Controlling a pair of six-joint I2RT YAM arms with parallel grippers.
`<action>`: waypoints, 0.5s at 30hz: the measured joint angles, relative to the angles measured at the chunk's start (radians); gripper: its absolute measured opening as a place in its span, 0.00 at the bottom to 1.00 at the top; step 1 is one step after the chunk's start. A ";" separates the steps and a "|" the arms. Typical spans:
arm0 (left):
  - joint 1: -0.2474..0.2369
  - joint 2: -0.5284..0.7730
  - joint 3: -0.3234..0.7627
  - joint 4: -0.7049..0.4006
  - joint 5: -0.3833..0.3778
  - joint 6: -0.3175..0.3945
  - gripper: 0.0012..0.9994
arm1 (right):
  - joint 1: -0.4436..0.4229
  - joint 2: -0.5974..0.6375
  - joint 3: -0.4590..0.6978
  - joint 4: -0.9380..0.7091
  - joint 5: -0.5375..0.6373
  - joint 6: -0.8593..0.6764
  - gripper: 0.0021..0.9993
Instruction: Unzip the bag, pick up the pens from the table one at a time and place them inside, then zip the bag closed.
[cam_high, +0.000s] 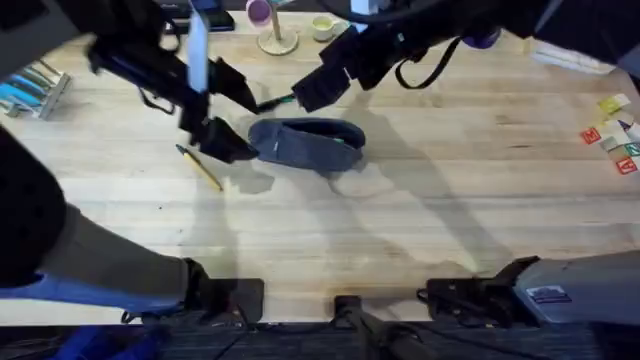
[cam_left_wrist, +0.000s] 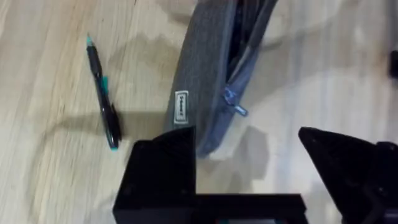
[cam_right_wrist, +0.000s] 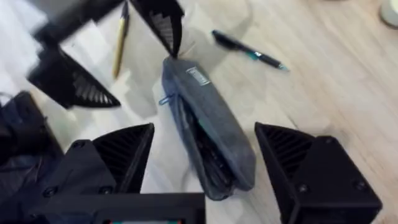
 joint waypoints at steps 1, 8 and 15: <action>0.012 -0.006 0.028 -0.046 0.000 0.000 0.99 | 0.005 0.000 0.009 -0.014 0.006 -0.006 1.00; 0.088 -0.042 0.197 -0.327 -0.001 0.001 0.99 | 0.018 0.000 0.081 -0.071 0.021 -0.030 1.00; 0.115 -0.066 0.264 -0.351 -0.004 -0.015 1.00 | 0.018 0.000 0.094 -0.059 0.029 -0.062 1.00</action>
